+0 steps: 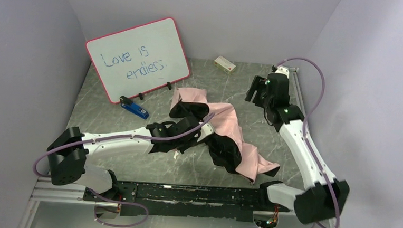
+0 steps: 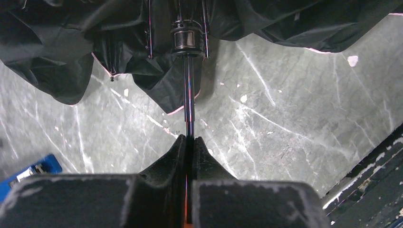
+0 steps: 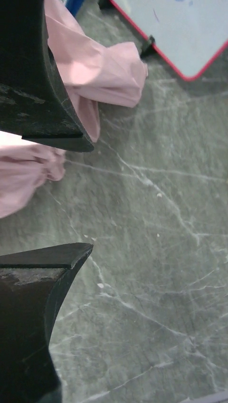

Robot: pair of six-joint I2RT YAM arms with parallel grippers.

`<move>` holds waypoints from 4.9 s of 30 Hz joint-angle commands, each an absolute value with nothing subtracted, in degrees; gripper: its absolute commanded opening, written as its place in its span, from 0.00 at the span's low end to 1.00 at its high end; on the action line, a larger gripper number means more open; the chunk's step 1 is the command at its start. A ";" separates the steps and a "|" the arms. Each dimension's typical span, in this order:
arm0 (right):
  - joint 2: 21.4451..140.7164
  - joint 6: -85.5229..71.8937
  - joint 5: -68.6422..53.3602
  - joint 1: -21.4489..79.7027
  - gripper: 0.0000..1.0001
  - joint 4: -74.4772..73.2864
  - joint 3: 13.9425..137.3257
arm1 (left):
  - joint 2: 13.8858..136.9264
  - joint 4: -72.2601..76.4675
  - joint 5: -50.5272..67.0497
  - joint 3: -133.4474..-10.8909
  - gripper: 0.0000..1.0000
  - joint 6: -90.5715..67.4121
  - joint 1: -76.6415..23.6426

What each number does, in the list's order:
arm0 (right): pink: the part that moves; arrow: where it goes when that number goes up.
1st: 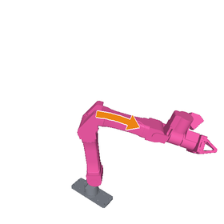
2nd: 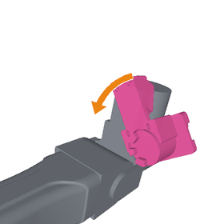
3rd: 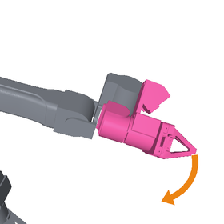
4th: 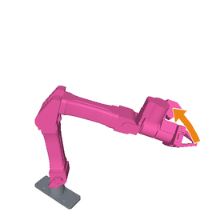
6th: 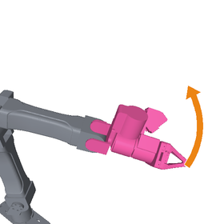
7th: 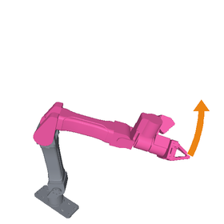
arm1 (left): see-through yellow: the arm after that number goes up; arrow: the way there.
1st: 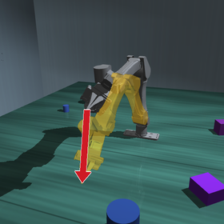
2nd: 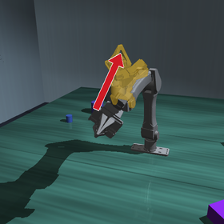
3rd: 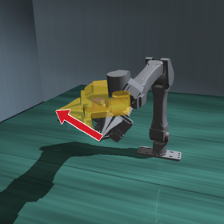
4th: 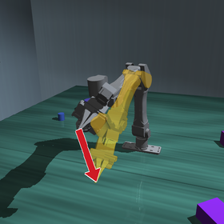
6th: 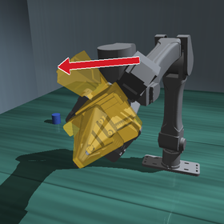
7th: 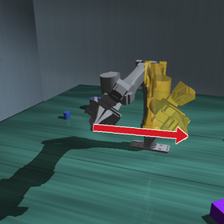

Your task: Put away the umbrella

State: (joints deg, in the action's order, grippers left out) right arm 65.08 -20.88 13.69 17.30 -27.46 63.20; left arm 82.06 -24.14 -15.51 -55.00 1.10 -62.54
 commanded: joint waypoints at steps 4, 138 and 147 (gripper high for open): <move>76.07 -19.01 2.68 9.04 0.73 -18.43 61.39 | 86.93 -19.20 -7.58 -59.80 0.07 15.69 -62.38; 81.49 -24.11 -17.76 29.29 0.41 -15.81 37.60 | 96.83 -13.73 -11.80 -54.92 0.05 -28.39 -51.47; 82.24 -24.36 -18.45 29.26 0.44 -14.23 39.47 | 95.27 -14.68 -10.84 -56.54 0.05 -24.50 -47.03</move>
State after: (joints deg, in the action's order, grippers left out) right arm 81.69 -23.33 -13.82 28.51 -18.87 38.33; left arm 96.92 -17.21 -13.30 -54.46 -27.14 -48.66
